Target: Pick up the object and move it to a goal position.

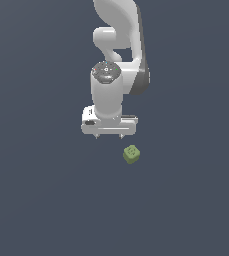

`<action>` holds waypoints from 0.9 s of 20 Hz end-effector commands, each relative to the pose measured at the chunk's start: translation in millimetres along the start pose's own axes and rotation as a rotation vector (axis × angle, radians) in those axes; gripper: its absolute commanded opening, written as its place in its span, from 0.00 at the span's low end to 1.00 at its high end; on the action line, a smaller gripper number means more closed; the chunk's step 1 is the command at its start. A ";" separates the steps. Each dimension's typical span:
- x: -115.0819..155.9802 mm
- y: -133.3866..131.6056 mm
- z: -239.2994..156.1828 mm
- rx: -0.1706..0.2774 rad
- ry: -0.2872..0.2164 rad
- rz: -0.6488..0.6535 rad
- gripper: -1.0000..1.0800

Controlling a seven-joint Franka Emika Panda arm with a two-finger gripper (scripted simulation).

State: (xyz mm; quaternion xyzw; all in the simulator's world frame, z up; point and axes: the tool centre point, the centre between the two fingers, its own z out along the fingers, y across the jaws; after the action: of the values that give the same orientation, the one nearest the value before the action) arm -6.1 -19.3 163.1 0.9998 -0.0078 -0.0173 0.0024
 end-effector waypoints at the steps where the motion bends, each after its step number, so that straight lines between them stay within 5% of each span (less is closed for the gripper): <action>1: 0.8 -3.1 2.4 -0.001 0.000 -0.017 0.96; 18: 16.1 -79.0 56.0 -0.009 0.025 -0.444 0.96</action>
State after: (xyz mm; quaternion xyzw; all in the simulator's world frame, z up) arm 8.3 51.4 111.4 0.9815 0.1914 -0.0069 0.0035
